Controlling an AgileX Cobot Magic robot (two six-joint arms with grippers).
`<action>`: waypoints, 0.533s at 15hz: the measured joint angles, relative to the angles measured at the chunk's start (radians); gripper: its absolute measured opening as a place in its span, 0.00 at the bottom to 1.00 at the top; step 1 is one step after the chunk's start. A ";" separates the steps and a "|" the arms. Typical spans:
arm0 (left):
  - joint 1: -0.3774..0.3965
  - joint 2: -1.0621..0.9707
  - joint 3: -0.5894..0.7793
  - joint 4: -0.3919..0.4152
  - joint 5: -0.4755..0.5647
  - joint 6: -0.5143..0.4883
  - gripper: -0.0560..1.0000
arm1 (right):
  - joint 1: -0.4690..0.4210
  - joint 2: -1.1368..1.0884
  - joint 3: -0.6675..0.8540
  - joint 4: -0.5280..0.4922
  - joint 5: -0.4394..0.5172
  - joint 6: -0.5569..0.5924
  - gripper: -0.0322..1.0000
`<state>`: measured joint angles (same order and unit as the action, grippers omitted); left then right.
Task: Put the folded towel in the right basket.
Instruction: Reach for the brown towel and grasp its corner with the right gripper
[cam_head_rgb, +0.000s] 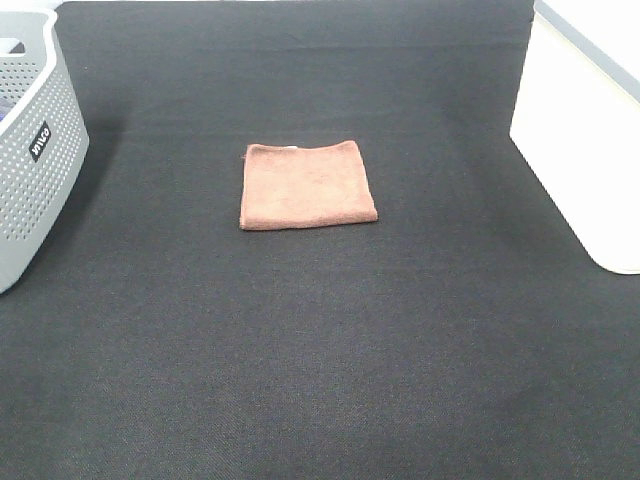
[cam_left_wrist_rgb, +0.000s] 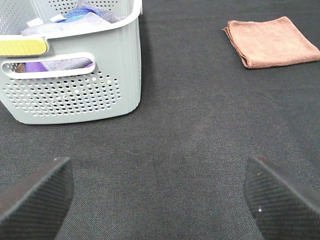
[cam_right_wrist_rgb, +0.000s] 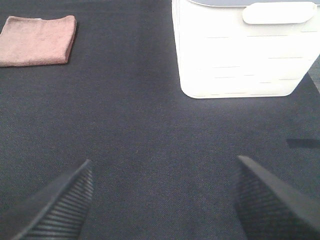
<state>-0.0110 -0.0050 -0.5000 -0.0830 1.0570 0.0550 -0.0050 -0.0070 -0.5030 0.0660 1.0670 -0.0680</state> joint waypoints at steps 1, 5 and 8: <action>0.000 0.000 0.000 0.000 0.000 0.000 0.88 | 0.000 0.000 0.000 0.000 0.000 0.000 0.73; 0.000 0.000 0.000 0.000 0.000 0.000 0.88 | 0.000 0.000 0.000 0.000 0.000 0.000 0.73; 0.000 0.000 0.000 0.000 0.000 0.000 0.88 | 0.000 0.000 0.000 0.000 0.000 0.000 0.73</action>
<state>-0.0110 -0.0050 -0.5000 -0.0830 1.0570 0.0550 -0.0050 -0.0070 -0.5030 0.0660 1.0670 -0.0680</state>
